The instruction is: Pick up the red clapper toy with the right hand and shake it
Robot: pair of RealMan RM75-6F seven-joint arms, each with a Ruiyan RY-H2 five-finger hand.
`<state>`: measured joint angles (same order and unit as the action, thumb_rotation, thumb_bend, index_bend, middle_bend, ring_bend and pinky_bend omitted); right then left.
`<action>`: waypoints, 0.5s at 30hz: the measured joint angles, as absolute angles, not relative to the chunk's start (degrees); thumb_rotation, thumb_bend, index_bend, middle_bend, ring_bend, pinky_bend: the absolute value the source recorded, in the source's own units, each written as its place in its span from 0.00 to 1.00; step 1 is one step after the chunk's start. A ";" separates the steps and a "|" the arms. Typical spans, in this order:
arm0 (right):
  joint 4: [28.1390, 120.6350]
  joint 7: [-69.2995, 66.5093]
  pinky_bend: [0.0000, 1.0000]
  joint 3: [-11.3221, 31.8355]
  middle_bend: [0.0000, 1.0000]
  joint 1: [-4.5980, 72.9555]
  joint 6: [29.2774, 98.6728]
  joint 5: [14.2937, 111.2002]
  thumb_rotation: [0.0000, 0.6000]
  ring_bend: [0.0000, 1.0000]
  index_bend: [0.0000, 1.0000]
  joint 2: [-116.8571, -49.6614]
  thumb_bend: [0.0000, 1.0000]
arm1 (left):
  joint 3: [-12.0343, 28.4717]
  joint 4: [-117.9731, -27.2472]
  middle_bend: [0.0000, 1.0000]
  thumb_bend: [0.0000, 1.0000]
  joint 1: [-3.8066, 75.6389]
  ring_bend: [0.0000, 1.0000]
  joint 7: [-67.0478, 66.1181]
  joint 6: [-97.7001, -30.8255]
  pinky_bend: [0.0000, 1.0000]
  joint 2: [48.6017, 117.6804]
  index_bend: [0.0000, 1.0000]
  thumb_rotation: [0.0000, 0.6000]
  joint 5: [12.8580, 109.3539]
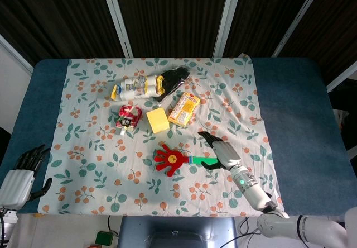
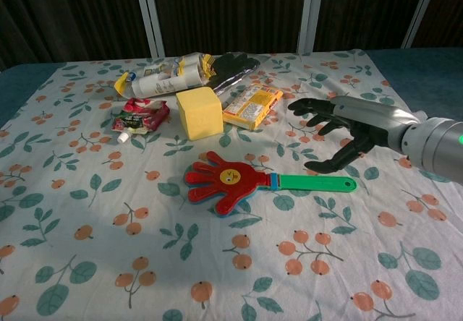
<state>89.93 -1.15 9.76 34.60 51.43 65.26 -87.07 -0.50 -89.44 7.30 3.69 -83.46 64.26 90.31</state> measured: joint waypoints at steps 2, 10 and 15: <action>92.83 -1.45 0.16 9.10 0.00 33.35 52.99 67.43 1.00 0.00 0.00 -83.55 0.31 | -0.46 -89.42 0.00 0.41 7.29 0.00 3.63 -83.54 0.11 64.28 0.00 1.00 90.36; 99.41 0.47 0.00 4.01 0.00 24.23 69.30 80.23 1.00 0.00 0.00 -73.12 0.27 | -0.41 -89.14 0.00 0.41 7.12 0.00 3.61 -84.55 0.10 64.46 0.00 1.00 91.00; 99.28 4.57 0.00 -0.06 0.00 14.39 84.79 86.23 1.00 0.00 0.00 -69.92 0.27 | -0.38 -88.11 0.00 0.41 6.92 0.00 3.36 -86.13 0.08 65.19 0.00 1.00 92.46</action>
<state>99.28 4.57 -0.06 14.39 84.79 86.23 -69.92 -0.38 -88.11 6.92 3.36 -86.13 65.19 92.46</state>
